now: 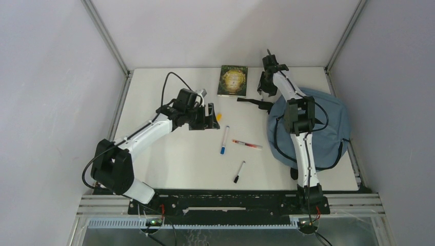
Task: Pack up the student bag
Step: Pick up the stationery from the center of the board.
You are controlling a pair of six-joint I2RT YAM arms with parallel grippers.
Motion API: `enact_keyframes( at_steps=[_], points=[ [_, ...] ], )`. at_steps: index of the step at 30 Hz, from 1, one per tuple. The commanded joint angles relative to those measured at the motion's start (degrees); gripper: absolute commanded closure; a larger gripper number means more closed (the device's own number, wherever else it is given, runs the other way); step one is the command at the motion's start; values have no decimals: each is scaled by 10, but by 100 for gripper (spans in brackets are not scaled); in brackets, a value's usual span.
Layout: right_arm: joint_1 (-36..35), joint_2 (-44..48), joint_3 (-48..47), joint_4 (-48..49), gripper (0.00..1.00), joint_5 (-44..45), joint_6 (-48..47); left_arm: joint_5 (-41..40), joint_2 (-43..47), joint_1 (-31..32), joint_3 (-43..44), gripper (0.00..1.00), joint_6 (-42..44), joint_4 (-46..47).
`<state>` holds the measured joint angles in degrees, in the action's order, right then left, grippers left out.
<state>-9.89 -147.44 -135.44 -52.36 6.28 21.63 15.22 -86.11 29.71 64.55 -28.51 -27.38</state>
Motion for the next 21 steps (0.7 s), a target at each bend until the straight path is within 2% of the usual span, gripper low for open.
enact_keyframes(
  at_steps=[1,3,4,7,8,9,12,17,21],
  points=[
    [-9,-17,-26,-41,47,33,-30,3,29,0,-15,19,-6,17],
    [-14,-16,-23,-40,54,39,-34,0,32,0,-14,19,-6,16],
    [-16,-16,-23,-40,62,40,-36,-1,33,0,-12,19,-6,15],
    [-21,-6,-8,-25,96,34,-38,8,41,-1,-1,18,-2,4],
    [-21,0,-1,-18,100,24,-37,5,48,-1,2,17,-2,2],
    [-20,5,4,-9,100,10,-34,-1,56,-2,4,16,-1,-1],
    [-14,24,11,14,100,-54,-23,-58,87,-5,5,1,-3,-9],
    [-8,70,26,35,100,-113,-1,-103,131,-22,5,0,8,-11],
    [-12,133,84,62,100,-145,10,-105,150,-42,6,0,7,-9]
  ],
)
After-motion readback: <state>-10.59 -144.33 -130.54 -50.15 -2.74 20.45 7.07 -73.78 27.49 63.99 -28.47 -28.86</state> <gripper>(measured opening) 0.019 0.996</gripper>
